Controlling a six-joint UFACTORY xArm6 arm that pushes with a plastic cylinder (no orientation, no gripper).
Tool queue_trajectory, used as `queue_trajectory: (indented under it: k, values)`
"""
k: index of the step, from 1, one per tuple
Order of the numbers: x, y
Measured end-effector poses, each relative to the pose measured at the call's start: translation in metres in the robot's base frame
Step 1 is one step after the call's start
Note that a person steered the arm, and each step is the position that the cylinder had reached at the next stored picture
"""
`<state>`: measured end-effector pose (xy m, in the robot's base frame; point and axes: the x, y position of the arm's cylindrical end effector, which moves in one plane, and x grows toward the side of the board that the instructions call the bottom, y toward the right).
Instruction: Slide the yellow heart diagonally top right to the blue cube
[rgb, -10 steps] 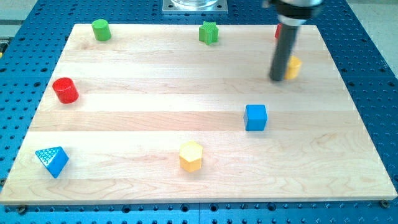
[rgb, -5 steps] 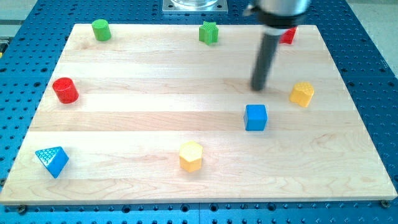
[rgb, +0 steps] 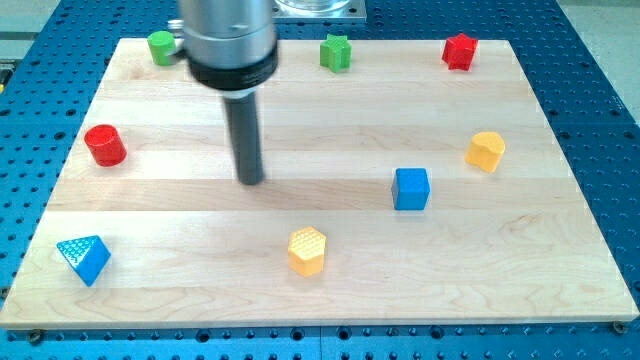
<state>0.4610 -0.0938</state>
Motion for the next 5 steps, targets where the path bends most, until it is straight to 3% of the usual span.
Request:
queue_trajectory:
  k: [1, 2, 5]
  values:
    - [0.048, -0.020]
    - [0.087, 0.013]
    - [0.116, 0.143]
